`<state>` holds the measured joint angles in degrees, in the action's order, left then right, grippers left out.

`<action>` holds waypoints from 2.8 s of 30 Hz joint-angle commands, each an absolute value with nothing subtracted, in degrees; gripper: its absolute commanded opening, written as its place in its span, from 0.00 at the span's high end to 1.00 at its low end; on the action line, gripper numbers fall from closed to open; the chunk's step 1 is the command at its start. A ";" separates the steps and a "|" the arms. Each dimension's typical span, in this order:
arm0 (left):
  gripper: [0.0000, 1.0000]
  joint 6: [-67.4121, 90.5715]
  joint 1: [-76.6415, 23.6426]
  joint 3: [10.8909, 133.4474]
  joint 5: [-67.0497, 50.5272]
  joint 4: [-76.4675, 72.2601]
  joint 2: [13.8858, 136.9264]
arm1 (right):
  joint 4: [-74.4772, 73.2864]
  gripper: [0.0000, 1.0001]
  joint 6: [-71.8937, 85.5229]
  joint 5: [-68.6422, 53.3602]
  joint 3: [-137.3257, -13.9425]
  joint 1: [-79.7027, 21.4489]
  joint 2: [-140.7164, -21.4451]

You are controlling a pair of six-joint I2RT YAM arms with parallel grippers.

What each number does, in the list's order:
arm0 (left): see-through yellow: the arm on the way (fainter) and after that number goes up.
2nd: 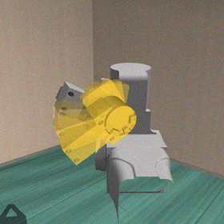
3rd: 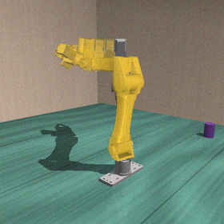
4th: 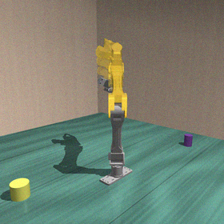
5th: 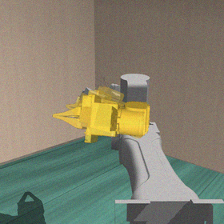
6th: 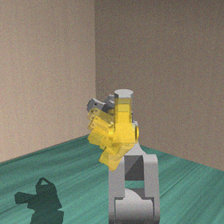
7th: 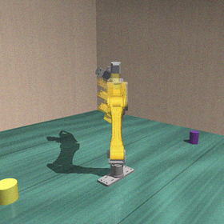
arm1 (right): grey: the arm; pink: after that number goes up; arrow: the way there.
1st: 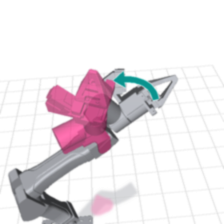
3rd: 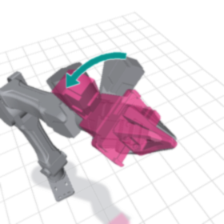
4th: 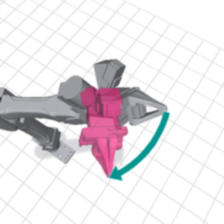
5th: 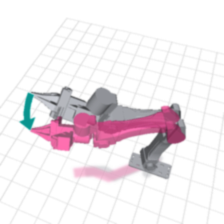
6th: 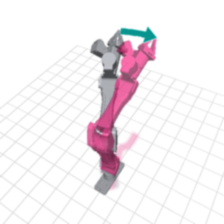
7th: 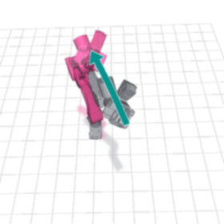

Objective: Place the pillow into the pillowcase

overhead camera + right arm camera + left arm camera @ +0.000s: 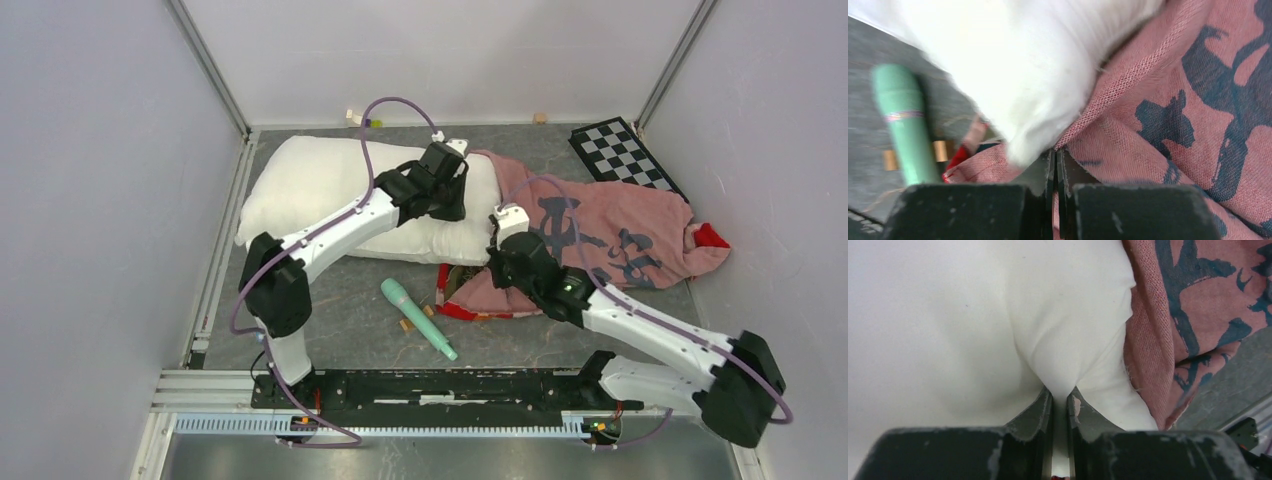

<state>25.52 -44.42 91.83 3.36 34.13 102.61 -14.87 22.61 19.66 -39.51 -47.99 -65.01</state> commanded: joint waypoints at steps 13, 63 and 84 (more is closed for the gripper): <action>0.98 44.50 -48.47 76.02 -1.39 14.02 109.48 | -7.50 0.99 22.21 6.22 -38.10 -48.83 -52.50; 0.82 29.93 -32.18 78.92 1.26 17.90 105.77 | -22.39 0.85 10.59 15.15 -93.85 -24.55 -104.33; 0.98 56.88 -33.11 79.92 6.33 11.25 105.69 | -18.14 0.91 17.11 5.95 -90.29 -35.34 -96.79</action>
<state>41.34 -37.50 80.01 9.08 10.09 103.44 -24.64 14.37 10.55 -93.49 -35.33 -102.87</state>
